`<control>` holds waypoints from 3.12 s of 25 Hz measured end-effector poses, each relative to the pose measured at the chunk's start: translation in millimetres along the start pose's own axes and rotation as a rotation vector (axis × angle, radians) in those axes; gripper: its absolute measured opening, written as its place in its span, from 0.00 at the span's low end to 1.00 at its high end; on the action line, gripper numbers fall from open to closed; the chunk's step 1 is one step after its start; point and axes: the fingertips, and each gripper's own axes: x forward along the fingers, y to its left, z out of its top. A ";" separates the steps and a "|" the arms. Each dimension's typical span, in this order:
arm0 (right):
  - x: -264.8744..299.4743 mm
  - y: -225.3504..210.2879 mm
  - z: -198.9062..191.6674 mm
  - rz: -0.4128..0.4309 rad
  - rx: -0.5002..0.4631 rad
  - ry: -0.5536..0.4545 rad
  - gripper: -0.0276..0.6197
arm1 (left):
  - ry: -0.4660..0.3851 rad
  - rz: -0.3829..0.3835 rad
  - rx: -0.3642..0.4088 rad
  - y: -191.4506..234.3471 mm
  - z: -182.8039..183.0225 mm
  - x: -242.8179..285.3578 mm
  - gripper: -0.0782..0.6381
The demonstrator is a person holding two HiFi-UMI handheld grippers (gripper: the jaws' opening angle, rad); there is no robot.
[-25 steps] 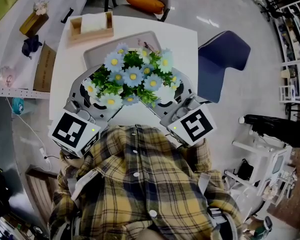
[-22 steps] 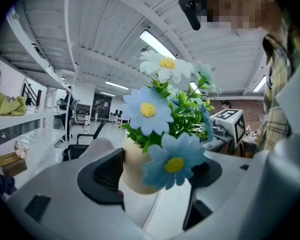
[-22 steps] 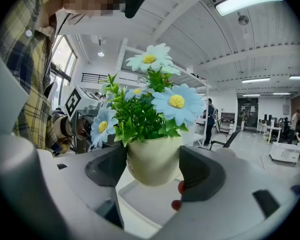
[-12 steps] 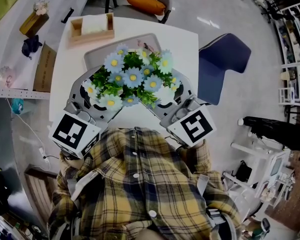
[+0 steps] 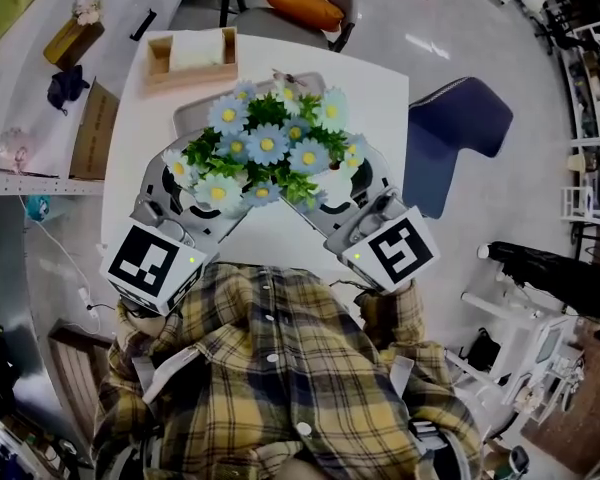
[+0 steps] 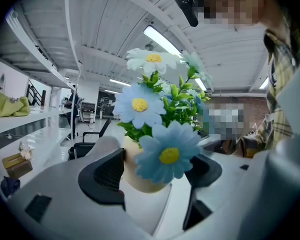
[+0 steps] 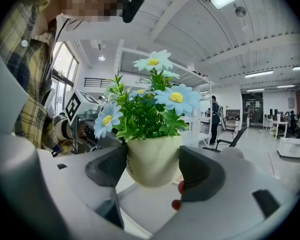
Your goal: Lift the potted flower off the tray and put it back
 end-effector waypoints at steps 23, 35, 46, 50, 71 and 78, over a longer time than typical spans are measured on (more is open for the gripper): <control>7.6 3.8 -20.4 0.042 0.013 0.080 0.54 | 0.054 0.038 -0.032 2.0 -15.3 -0.1 0.61; 12.2 3.1 -30.8 0.049 0.043 0.101 0.54 | 0.087 0.047 -0.015 5.6 -25.9 3.1 0.61; -0.6 7.4 2.1 0.024 0.040 0.109 0.54 | 0.094 0.042 0.000 -4.4 6.5 -6.9 0.61; 0.5 10.5 -4.0 0.018 0.045 0.112 0.54 | 0.095 0.042 0.001 -5.0 -0.8 -7.4 0.61; 10.4 6.2 -21.3 -0.016 0.022 0.125 0.52 | 0.077 0.072 0.041 4.3 -18.1 0.4 0.61; 6.0 5.8 -30.4 -0.031 0.052 0.129 0.52 | 0.080 0.092 0.039 3.0 -23.3 -2.5 0.61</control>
